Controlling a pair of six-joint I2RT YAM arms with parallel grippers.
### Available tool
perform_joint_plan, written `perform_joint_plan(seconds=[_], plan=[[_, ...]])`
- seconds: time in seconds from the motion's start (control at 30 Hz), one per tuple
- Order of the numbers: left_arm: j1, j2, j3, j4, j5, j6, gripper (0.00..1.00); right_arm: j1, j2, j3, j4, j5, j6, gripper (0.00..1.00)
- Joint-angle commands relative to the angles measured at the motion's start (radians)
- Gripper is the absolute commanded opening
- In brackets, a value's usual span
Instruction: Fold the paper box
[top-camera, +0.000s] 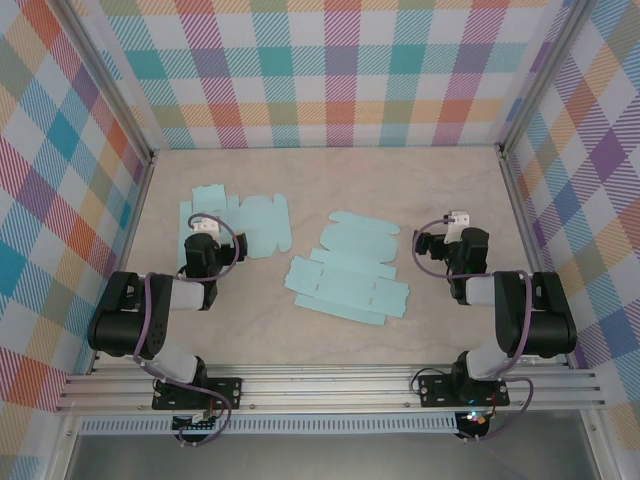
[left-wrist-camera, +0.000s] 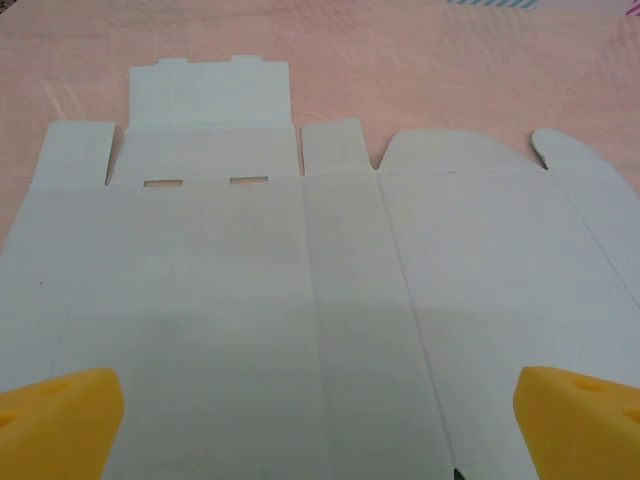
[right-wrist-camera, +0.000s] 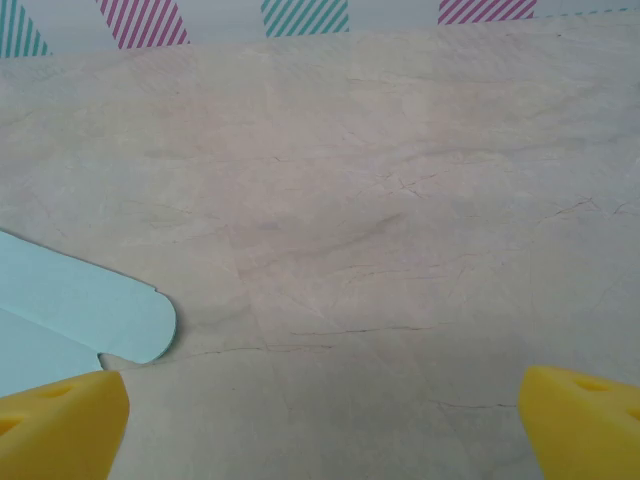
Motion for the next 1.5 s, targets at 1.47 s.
perform_joint_plan(seconds=[1.47], plan=[[-0.002,-0.028,0.046,-0.077,0.001,0.005,1.0,0.004,-0.004,0.013,0.003,0.003,0.01,1.0]])
